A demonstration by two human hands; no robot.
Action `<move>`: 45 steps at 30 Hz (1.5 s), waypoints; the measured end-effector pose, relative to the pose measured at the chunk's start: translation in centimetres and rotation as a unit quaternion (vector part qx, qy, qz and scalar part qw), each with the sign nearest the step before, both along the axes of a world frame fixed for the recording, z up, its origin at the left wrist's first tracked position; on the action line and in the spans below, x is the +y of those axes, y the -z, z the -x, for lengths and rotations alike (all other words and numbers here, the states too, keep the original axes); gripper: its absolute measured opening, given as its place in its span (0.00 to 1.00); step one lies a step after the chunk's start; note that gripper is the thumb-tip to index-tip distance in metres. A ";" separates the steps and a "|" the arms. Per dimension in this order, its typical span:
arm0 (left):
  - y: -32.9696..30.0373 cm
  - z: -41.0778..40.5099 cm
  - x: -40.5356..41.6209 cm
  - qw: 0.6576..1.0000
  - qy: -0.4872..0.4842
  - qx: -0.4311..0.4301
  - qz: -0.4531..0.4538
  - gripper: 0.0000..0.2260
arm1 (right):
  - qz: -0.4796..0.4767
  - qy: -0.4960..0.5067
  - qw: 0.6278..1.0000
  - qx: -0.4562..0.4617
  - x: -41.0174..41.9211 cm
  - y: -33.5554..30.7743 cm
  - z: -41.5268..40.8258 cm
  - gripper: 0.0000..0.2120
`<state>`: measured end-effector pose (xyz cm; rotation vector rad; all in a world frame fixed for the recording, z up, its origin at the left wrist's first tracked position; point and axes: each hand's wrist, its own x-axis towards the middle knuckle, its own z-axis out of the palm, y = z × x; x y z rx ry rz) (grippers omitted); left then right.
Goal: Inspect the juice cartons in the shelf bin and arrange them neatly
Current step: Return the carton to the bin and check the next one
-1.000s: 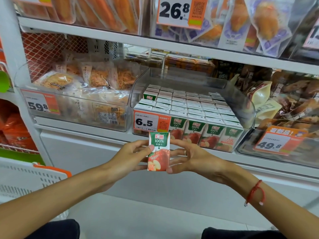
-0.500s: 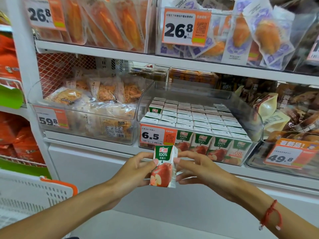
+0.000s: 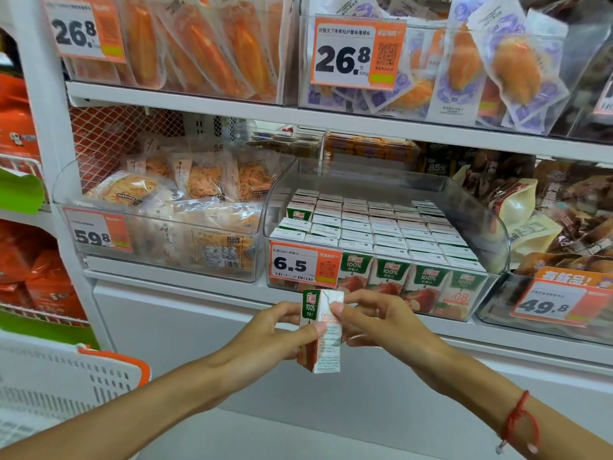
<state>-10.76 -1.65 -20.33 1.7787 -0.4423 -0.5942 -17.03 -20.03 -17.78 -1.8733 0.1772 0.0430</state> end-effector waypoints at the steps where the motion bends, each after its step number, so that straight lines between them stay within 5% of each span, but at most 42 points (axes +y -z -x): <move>1: 0.0 0.0 -0.1 1.000 0.008 0.002 0.010 0.16 | -0.018 -0.009 1.000 0.007 -0.2 -0.2 0.0 0.12; 7: -1.2 -0.5 0.1 0.995 -0.003 0.014 0.096 0.13 | -0.109 -0.123 0.983 0.081 -0.6 -1.4 0.3 0.24; 15: -2.0 -0.1 0.8 0.991 -0.086 -0.028 0.102 0.09 | 0.064 0.007 0.998 -0.001 1.3 -1.4 0.0 0.17; 21: -1.8 -0.1 0.8 0.990 -0.100 -0.002 0.103 0.10 | 0.253 0.052 0.963 -0.073 2.6 -1.1 0.3 0.29; 29: -1.7 -0.4 1.6 0.997 0.012 0.039 0.058 0.14 | -0.001 -0.038 0.999 0.035 -0.4 -1.6 -0.1 0.15; 34: -1.7 -0.3 1.7 0.995 0.051 0.043 0.073 0.16 | 0.002 -0.080 0.997 0.016 -1.0 -1.3 -0.1 0.18; 45: -1.6 -0.1 2.2 0.973 0.063 -0.216 0.057 0.16 | 0.117 -0.088 0.974 -0.175 -1.4 -1.7 0.5 0.20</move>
